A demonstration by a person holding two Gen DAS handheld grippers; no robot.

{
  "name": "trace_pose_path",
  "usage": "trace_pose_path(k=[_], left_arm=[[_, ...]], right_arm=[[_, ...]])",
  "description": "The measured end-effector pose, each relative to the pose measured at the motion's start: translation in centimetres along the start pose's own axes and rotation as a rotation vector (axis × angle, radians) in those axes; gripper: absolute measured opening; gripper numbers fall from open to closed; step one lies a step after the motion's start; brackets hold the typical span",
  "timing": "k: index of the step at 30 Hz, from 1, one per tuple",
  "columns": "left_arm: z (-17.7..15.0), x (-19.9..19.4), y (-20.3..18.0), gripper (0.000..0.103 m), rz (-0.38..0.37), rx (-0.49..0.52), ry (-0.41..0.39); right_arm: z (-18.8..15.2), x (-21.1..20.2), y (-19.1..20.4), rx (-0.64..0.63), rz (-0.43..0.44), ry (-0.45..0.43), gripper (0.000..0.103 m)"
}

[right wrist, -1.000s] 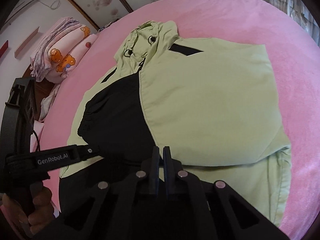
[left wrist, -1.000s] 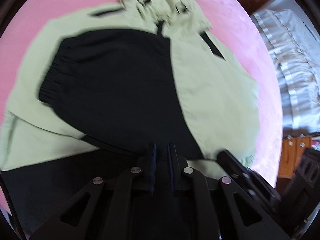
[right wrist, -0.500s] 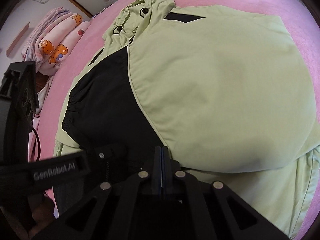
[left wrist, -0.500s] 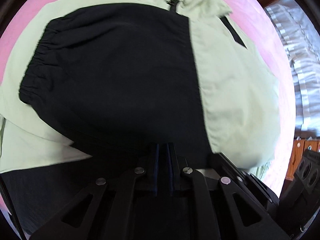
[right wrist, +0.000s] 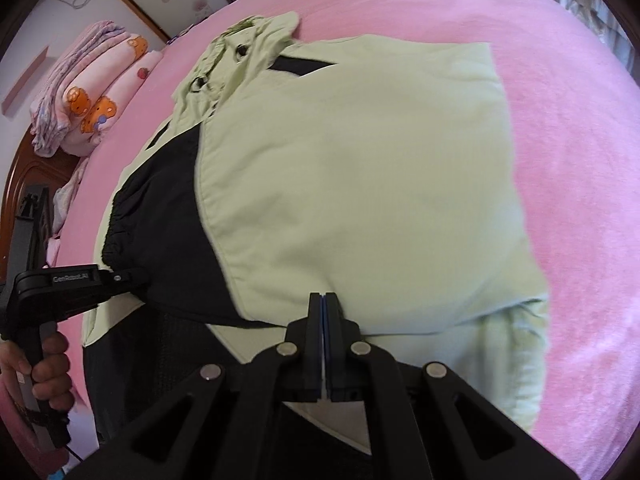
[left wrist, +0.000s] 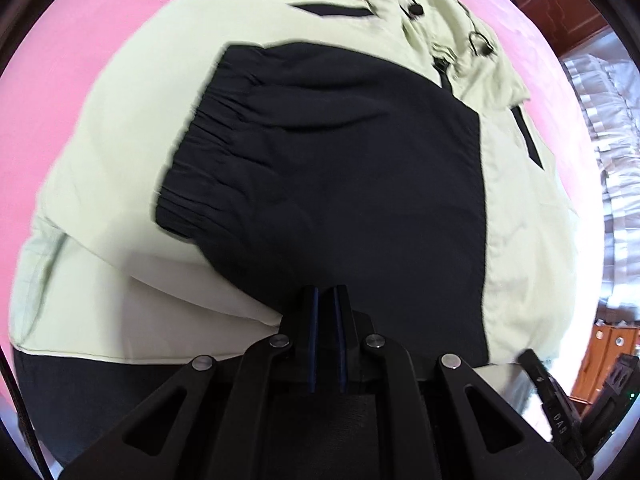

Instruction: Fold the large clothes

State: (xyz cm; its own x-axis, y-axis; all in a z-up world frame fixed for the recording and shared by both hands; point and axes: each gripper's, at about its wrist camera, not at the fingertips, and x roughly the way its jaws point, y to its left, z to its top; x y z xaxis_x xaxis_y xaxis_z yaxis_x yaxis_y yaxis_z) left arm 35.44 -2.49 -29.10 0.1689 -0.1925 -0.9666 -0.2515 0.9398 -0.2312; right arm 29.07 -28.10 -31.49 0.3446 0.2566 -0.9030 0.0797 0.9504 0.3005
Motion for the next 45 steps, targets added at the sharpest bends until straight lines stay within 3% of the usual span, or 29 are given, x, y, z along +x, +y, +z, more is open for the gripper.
trace_pose_path(k=[3, 8, 10, 14, 20, 26, 29, 32, 37, 45], left_arm=[[0.5, -0.6, 0.7, 0.007, 0.097, 0.030, -0.032], [1.3, -1.0, 2.9, 0.007, 0.087, -0.014, -0.036], [1.5, -1.2, 3.5, 0.007, 0.103, -0.030, -0.055], [2.4, -0.7, 4.5, 0.007, 0.089, -0.071, -0.054], [2.9, -1.5, 3.9, 0.007, 0.119, -0.067, -0.072], [2.8, -4.2, 1.6, 0.009, 0.079, 0.021, -0.122], [3.3, -4.7, -0.5, 0.010, 0.030, 0.079, -0.140], [3.8, -3.9, -3.7, 0.010, -0.021, 0.130, -0.151], [5.4, -1.7, -8.4, 0.010, -0.089, 0.193, -0.178], [9.3, 0.4, -10.6, 0.010, -0.226, 0.148, -0.194]], right_arm=[[-0.2, -0.5, -2.3, 0.056, -0.074, -0.008, 0.000], [-0.5, -2.0, -6.0, 0.163, -0.142, -0.051, 0.000], [-0.6, -2.3, -6.8, 0.193, -0.131, -0.053, 0.000], [-0.9, -1.9, -7.3, 0.193, -0.188, -0.040, 0.000], [-0.6, -2.8, -6.5, 0.207, -0.203, -0.038, 0.000], [-0.2, -4.7, -3.5, 0.180, -0.134, -0.104, 0.000], [1.3, -4.9, -0.6, 0.111, -0.112, -0.189, 0.000], [3.6, -4.0, 1.9, 0.046, -0.024, -0.269, 0.000], [8.0, 0.4, 5.5, -0.056, 0.068, -0.261, 0.000], [11.8, 4.7, 8.1, -0.139, 0.161, -0.239, 0.000]])
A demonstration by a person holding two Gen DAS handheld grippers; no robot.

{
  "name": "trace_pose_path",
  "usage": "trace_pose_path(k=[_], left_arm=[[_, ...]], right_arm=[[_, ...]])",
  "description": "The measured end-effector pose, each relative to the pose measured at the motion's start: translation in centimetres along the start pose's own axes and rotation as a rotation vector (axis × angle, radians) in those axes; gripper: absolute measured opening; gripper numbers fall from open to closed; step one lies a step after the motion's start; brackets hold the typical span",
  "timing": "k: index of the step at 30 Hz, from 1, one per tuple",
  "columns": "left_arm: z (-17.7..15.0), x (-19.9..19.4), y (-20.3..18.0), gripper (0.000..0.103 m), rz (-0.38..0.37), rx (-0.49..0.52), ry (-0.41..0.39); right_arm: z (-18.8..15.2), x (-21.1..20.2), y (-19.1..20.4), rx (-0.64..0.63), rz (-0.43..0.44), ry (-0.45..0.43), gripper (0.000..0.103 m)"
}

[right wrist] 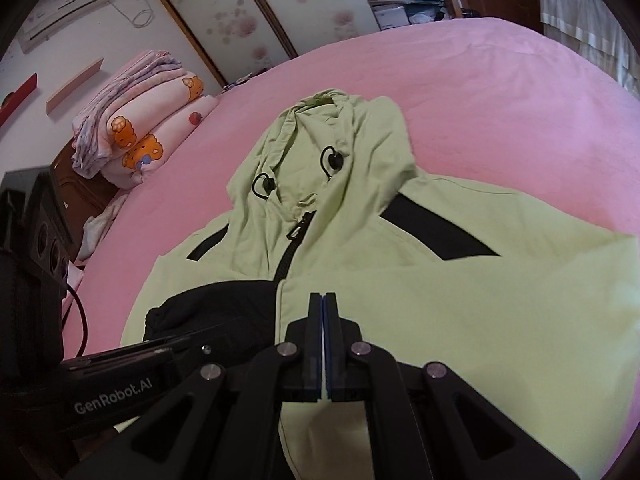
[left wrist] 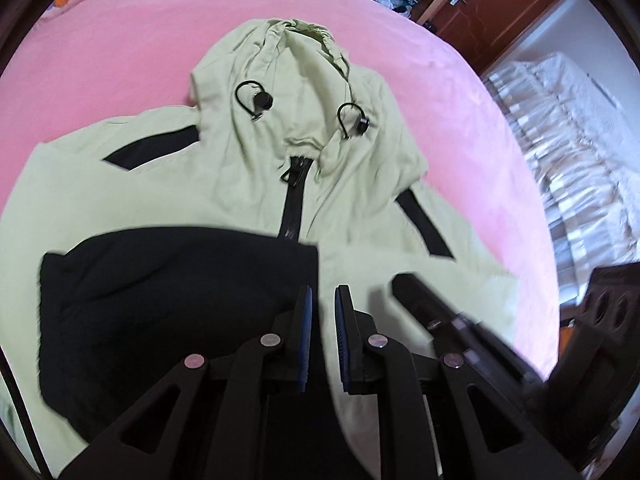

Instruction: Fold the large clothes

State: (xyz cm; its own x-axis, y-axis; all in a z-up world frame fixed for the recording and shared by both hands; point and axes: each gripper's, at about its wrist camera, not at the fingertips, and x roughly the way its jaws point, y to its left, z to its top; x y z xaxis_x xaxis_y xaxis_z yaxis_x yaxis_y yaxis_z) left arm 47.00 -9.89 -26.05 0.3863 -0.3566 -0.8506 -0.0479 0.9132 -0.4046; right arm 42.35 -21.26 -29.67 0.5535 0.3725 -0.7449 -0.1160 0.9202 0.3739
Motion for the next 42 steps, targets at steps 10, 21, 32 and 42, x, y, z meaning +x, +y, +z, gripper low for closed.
trace_pose_path(k=[10, 21, 32, 42], left_arm=[[1.8, 4.0, 2.8, 0.008, -0.010, -0.107, 0.069], [1.8, 2.2, 9.0, 0.008, 0.027, -0.255, 0.011], [1.4, -0.9, 14.3, 0.007, 0.136, -0.331, -0.031], [1.7, -0.8, 11.3, 0.006, 0.315, -0.264, 0.000]], right_arm=[[0.2, 4.1, -1.2, 0.048, -0.049, 0.089, 0.000], [0.7, -0.3, -9.1, 0.149, -0.253, 0.041, 0.000], [0.6, -5.6, -17.0, 0.265, -0.420, -0.029, 0.000], [1.5, -5.3, -17.4, 0.285, -0.459, 0.032, 0.000]])
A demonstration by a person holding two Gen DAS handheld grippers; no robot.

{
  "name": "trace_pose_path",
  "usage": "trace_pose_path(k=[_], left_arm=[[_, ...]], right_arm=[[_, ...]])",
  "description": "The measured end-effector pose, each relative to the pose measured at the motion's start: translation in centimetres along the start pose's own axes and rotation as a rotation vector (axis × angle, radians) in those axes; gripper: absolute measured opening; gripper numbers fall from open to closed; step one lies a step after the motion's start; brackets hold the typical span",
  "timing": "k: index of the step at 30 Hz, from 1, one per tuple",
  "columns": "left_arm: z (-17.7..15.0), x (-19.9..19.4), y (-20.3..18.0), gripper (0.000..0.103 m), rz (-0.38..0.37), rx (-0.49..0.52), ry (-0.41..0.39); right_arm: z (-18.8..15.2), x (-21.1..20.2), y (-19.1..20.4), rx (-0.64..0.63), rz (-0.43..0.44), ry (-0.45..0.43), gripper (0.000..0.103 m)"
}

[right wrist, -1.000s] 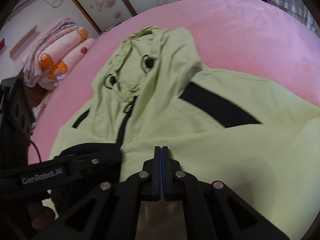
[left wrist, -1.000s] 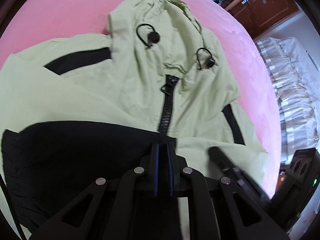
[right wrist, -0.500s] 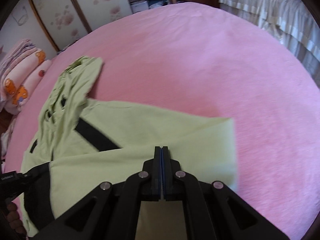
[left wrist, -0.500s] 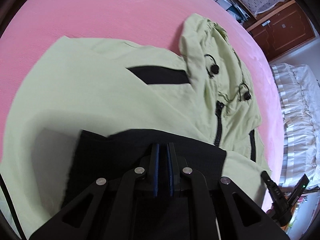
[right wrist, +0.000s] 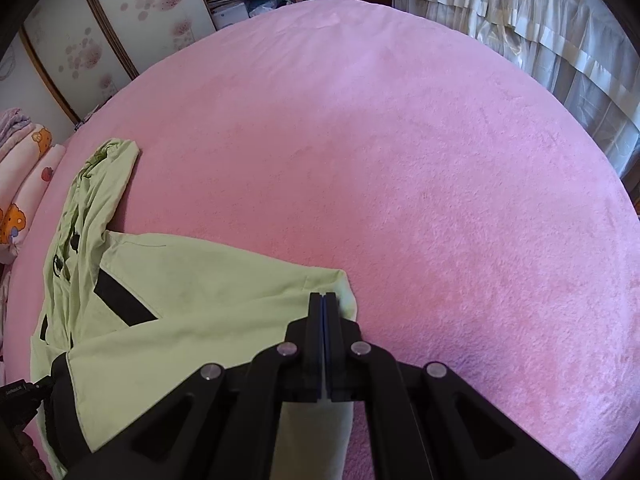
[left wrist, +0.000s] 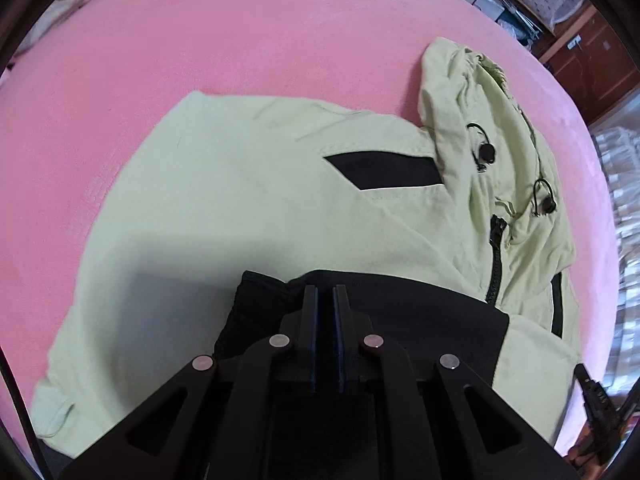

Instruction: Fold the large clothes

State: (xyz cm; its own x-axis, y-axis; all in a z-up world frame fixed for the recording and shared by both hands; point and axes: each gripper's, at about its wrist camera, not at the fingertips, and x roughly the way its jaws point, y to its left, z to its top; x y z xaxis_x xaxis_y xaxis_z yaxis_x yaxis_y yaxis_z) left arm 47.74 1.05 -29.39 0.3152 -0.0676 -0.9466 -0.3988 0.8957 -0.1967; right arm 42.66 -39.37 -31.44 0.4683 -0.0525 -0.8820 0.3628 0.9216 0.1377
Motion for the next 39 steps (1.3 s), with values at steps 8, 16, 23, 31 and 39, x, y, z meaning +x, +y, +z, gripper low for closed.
trace_pose_path(k=[8, 16, 23, 31, 39], left_arm=[[3.0, -5.7, -3.2, 0.010, 0.000, 0.150, 0.028], [10.1, -7.9, -7.7, 0.026, -0.004, 0.382, 0.101], [18.0, -7.7, -11.5, 0.027, 0.081, 0.480, 0.143], [23.5, -4.9, -14.7, 0.047, 0.088, 0.474, 0.114], [24.6, 0.6, -14.6, 0.056, -0.012, 0.446, 0.016]], right_arm=[[2.3, -2.4, 4.0, -0.078, 0.223, 0.107, 0.000], [8.8, -2.4, 10.4, -0.154, 0.408, 0.219, 0.001], [15.7, -0.8, 14.3, -0.052, 0.388, 0.284, 0.030], [18.6, 2.1, 18.6, -0.042, 0.340, 0.327, 0.046], [18.0, 6.6, 21.2, -0.044, 0.422, 0.260, 0.046]])
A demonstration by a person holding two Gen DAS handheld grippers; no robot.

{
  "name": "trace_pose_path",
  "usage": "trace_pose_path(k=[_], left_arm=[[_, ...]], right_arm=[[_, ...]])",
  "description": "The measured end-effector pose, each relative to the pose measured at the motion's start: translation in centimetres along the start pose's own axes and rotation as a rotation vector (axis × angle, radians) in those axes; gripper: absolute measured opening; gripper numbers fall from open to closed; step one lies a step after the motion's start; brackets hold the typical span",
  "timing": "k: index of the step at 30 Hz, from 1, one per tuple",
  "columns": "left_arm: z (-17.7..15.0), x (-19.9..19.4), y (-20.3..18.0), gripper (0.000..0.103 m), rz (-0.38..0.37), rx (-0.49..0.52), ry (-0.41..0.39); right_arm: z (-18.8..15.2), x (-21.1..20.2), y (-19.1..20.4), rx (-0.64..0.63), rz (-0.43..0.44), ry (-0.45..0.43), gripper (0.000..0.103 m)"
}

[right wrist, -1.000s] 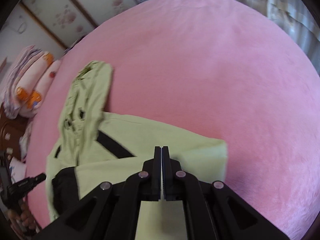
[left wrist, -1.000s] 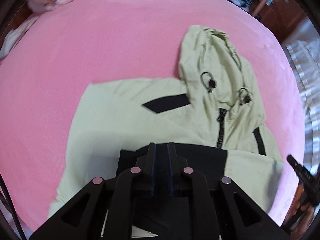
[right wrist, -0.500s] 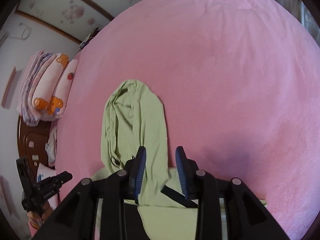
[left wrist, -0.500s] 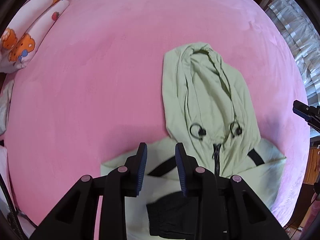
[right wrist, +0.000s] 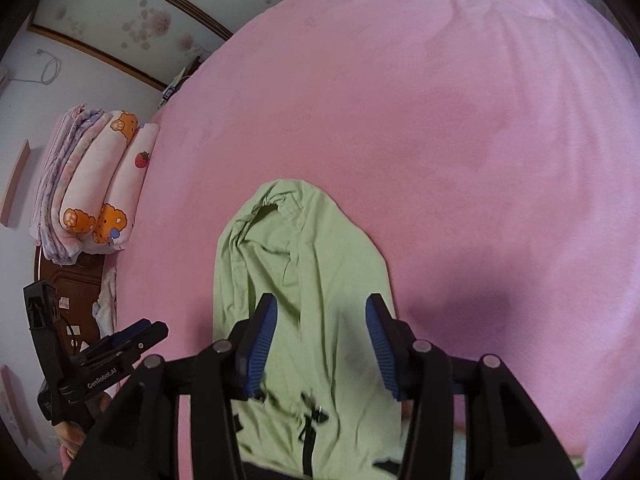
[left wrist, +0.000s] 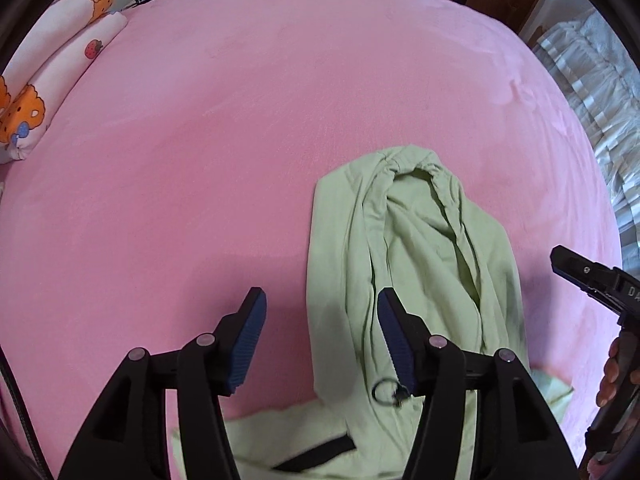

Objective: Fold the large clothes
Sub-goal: 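Grasp the green hood with the left gripper and lift it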

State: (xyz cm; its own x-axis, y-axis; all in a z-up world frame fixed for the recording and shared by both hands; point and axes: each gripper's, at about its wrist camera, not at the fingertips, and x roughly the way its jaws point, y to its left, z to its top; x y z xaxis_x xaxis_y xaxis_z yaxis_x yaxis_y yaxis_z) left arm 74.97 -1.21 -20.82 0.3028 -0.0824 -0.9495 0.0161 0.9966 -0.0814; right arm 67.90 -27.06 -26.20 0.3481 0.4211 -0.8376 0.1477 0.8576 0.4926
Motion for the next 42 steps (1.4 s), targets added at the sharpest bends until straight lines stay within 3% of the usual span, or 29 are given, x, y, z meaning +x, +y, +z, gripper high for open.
trace_pose_path(k=[3, 4, 7, 11, 16, 18, 19, 21, 23, 26, 30, 37, 42], left_arm=[[0.1, 1.7, 0.6, 0.059, 0.006, -0.010, -0.060], [0.1, 2.5, 0.9, 0.065, 0.004, -0.015, -0.083], [-0.2, 4.4, 1.1, 0.068, -0.042, -0.039, -0.128], [-0.3, 7.2, 1.2, 0.068, -0.060, -0.061, -0.104], [-0.3, 9.9, 1.4, 0.068, -0.093, -0.083, -0.080], [-0.3, 10.4, 1.8, 0.068, -0.115, -0.115, -0.083], [-0.3, 10.5, 2.0, 0.065, -0.123, -0.133, -0.089], [-0.3, 10.6, 2.1, 0.050, -0.140, -0.152, -0.088], [0.1, 10.5, 1.7, 0.019, -0.178, -0.168, -0.063], [0.4, 9.4, 0.2, 0.008, -0.170, -0.142, -0.088], [-0.1, 6.1, -1.1, 0.008, -0.162, -0.105, -0.179], [-2.9, -2.4, -0.2, 0.008, -0.283, -0.073, -0.332], [-6.9, -8.0, -0.2, 0.008, -0.284, 0.050, -0.413]], right_arm=[[0.4, 2.3, -0.5, -0.050, -0.027, -0.045, 0.046], [0.5, 3.0, -0.7, -0.063, -0.030, -0.051, 0.046], [0.6, 5.1, -1.7, -0.075, -0.007, -0.061, 0.046], [0.7, 7.7, -2.8, -0.099, -0.019, -0.064, 0.046], [0.8, 9.0, -3.5, -0.090, 0.073, -0.084, 0.046], [0.9, 9.3, -3.3, -0.107, 0.083, -0.084, 0.038], [0.9, 9.5, -3.3, -0.113, 0.077, -0.083, 0.029], [0.9, 9.6, -3.5, -0.103, 0.080, -0.087, 0.018], [1.0, 9.5, -3.9, -0.078, 0.119, -0.089, 0.013], [0.9, 8.7, -4.1, -0.065, 0.171, -0.110, 0.009], [0.7, 6.6, -3.3, -0.064, 0.218, -0.152, 0.007], [-1.2, -0.4, -1.3, -0.175, 0.326, -0.268, 0.007], [-4.0, -5.0, -0.2, -0.270, 0.406, -0.319, 0.007]])
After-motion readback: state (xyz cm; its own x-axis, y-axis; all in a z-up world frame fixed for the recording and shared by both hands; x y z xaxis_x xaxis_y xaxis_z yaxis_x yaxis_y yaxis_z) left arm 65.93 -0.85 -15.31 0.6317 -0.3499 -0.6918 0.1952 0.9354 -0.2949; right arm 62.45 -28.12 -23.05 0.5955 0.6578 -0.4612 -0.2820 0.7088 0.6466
